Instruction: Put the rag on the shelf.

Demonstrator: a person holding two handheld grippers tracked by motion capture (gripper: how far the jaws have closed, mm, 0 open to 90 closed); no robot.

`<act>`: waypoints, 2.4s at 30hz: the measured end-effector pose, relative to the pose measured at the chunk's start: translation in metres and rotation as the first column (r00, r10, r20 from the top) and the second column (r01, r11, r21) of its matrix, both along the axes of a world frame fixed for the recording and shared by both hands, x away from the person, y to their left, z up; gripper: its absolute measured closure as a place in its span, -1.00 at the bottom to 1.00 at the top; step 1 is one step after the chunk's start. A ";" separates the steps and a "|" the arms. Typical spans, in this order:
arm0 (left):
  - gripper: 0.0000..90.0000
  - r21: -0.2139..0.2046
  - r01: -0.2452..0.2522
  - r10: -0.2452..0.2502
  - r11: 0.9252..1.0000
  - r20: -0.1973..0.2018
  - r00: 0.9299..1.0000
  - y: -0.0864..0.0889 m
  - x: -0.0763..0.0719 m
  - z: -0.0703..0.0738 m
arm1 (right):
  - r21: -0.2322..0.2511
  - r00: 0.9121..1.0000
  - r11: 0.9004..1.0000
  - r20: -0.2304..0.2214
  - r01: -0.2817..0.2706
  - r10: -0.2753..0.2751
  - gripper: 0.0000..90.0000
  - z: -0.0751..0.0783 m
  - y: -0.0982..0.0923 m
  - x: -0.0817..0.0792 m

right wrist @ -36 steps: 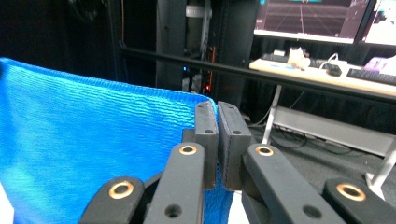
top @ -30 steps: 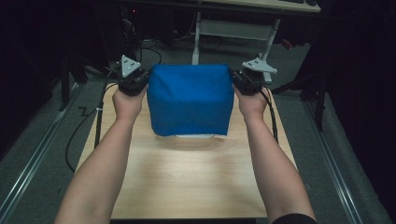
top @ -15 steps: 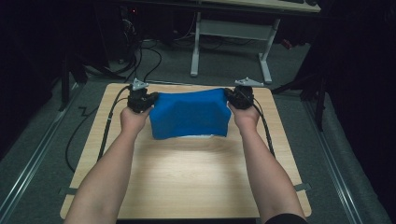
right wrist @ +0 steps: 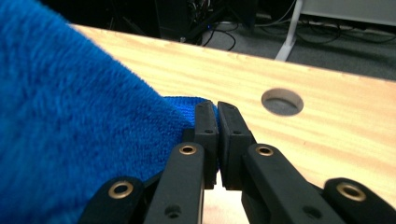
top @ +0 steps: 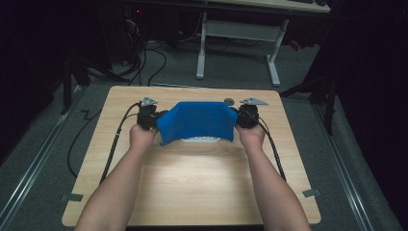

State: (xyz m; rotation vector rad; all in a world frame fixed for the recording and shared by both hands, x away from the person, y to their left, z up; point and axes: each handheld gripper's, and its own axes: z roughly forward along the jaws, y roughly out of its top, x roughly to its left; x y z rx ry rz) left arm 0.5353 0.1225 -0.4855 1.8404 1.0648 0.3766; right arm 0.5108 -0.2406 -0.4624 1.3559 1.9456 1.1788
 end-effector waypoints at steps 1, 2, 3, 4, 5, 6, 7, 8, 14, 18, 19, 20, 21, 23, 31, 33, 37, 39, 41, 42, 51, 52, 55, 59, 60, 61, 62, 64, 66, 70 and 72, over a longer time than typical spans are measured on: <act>0.96 -0.009 -0.001 0.001 1.000 -0.008 1.000 0.000 0.000 -0.002 | -0.001 1.000 1.000 -0.007 -0.001 0.001 0.96 -0.002 0.000 -0.001; 0.95 -0.009 -0.001 0.001 1.000 -0.008 1.000 0.000 0.000 -0.002 | -0.003 1.000 1.000 -0.010 -0.003 0.003 0.96 -0.004 0.000 -0.002; 0.95 -0.009 0.000 0.000 1.000 -0.017 1.000 -0.002 -0.001 -0.005 | -0.006 1.000 1.000 -0.014 -0.005 0.005 0.96 -0.005 0.000 -0.002; 0.95 -0.011 0.001 -0.002 1.000 -0.020 1.000 -0.003 -0.001 -0.007 | -0.006 1.000 1.000 -0.019 -0.005 0.005 0.96 -0.007 0.001 -0.003; 0.95 -0.011 0.001 -0.002 1.000 -0.020 1.000 -0.003 -0.001 -0.007 | -0.006 1.000 1.000 -0.019 -0.005 0.005 0.96 -0.007 0.001 -0.003; 0.95 -0.010 0.005 -0.005 1.000 -0.027 1.000 -0.005 -0.001 -0.009 | -0.003 1.000 1.000 -0.016 -0.005 0.005 0.96 -0.009 0.001 -0.004; 0.95 -0.012 0.005 -0.006 1.000 -0.031 1.000 -0.005 -0.001 -0.010 | 0.002 1.000 1.000 -0.019 -0.004 0.004 0.96 -0.011 0.000 -0.005; 0.95 -0.013 0.006 -0.007 1.000 -0.031 0.999 -0.006 -0.001 -0.011 | 0.005 1.000 1.000 -0.021 -0.002 0.002 0.96 -0.012 0.000 -0.005; 0.93 -0.010 0.004 -0.004 1.000 -0.045 0.999 -0.009 -0.001 -0.015 | 0.012 0.999 1.000 -0.042 0.005 -0.004 0.95 -0.018 -0.003 -0.006; 0.91 -0.013 -0.002 0.001 1.000 -0.055 0.998 -0.009 -0.002 -0.018 | 0.012 0.999 1.000 -0.042 0.004 -0.003 0.94 -0.019 -0.002 -0.007; 0.89 -0.015 -0.002 0.001 1.000 -0.063 0.998 -0.009 -0.003 -0.019 | 0.009 0.999 1.000 -0.042 0.004 -0.004 0.94 -0.019 -0.001 -0.007; 0.86 -0.018 -0.004 0.003 1.000 -0.068 0.998 -0.009 -0.003 -0.019 | 0.009 0.999 1.000 -0.043 0.005 -0.005 0.92 -0.019 -0.001 -0.007; 0.83 -0.012 -0.011 0.010 1.000 -0.073 0.997 -0.008 -0.004 -0.020 | 0.011 0.999 1.000 -0.043 0.006 -0.005 0.91 -0.019 -0.001 -0.007; 0.67 -0.010 -0.019 0.018 1.000 -0.077 0.997 -0.008 -0.004 -0.020 | 0.009 0.999 1.000 -0.048 0.008 -0.007 0.80 -0.019 -0.002 -0.008; 0.26 0.024 -0.087 0.087 0.996 -0.022 0.996 0.009 -0.012 -0.006 | 0.006 0.999 1.000 -0.031 0.022 -0.021 0.50 -0.001 -0.012 -0.012; 0.22 0.028 -0.096 0.096 0.995 0.010 0.995 0.013 -0.015 0.003 | 0.005 0.999 1.000 -0.013 0.030 -0.030 0.43 0.005 -0.016 -0.014; 0.16 0.039 -0.114 0.113 0.993 0.033 0.993 0.019 -0.020 0.013 | -0.006 0.999 0.999 0.008 0.040 -0.040 0.31 0.015 -0.022 -0.020; 0.14 0.048 -0.125 0.122 0.991 0.049 0.991 0.021 -0.023 0.016 | -0.008 0.999 0.999 0.017 0.045 -0.044 0.27 0.020 -0.025 -0.023; 0.13 0.057 -0.137 0.133 0.989 0.059 0.989 0.023 -0.026 0.019 | -0.007 0.999 0.999 0.029 0.043 -0.043 0.22 0.024 -0.028 -0.026; 0.11 0.055 -0.139 0.136 0.989 0.061 0.989 0.024 -0.027 0.021 | -0.004 0.999 0.999 0.030 0.045 -0.045 0.20 0.026 -0.029 -0.027; 0.06 0.048 -0.162 0.158 0.986 0.090 0.983 0.038 -0.041 0.029 | -0.027 0.996 0.998 0.069 0.050 -0.048 0.07 0.039 -0.034 -0.041; 0.06 0.043 -0.163 0.158 0.986 0.093 0.983 0.040 -0.043 0.029 | -0.030 0.996 0.998 0.072 0.047 -0.044 0.06 0.040 -0.034 -0.043; 0.06 0.042 -0.167 0.162 0.985 0.107 0.981 0.045 -0.051 0.030 | -0.028 0.993 0.998 0.106 0.049 -0.045 0.04 0.041 -0.035 -0.050; 0.06 0.026 -0.175 0.171 0.984 0.114 0.979 0.051 -0.060 0.031 | -0.035 0.994 0.998 0.097 0.051 -0.047 0.00 0.040 -0.038 -0.058; 0.06 0.025 -0.172 0.168 0.985 0.116 0.979 0.052 -0.063 0.030 | -0.039 0.995 0.998 0.091 0.051 -0.048 -0.01 0.040 -0.038 -0.060; 0.06 0.025 -0.172 0.168 0.985 0.116 0.979 0.052 -0.063 0.030 | -0.039 0.995 0.998 0.091 0.051 -0.048 -0.01 0.040 -0.038 -0.060; 0.06 0.028 -0.171 0.167 0.985 0.117 0.979 0.053 -0.066 0.030 | -0.045 0.995 0.998 0.091 0.050 -0.046 -0.02 0.039 -0.039 -0.062; 0.05 0.029 -0.165 0.160 0.986 0.121 0.980 0.055 -0.073 0.029 | -0.041 0.992 0.998 0.119 0.053 -0.048 -0.02 0.038 -0.042 -0.070; 0.05 0.022 -0.164 0.160 0.986 0.121 0.980 0.057 -0.078 0.028 | -0.048 0.994 0.998 0.102 0.045 -0.040 -0.05 0.037 -0.043 -0.073; 0.05 0.020 -0.158 0.155 0.987 0.122 0.980 0.057 -0.086 0.027 | -0.058 0.995 0.998 0.095 0.035 -0.029 -0.08 0.038 -0.043 -0.080; 0.04 0.014 -0.147 0.144 0.989 0.127 0.981 0.058 -0.094 0.027 | -0.050 0.992 0.999 0.125 0.019 -0.013 -0.09 0.039 -0.042 -0.090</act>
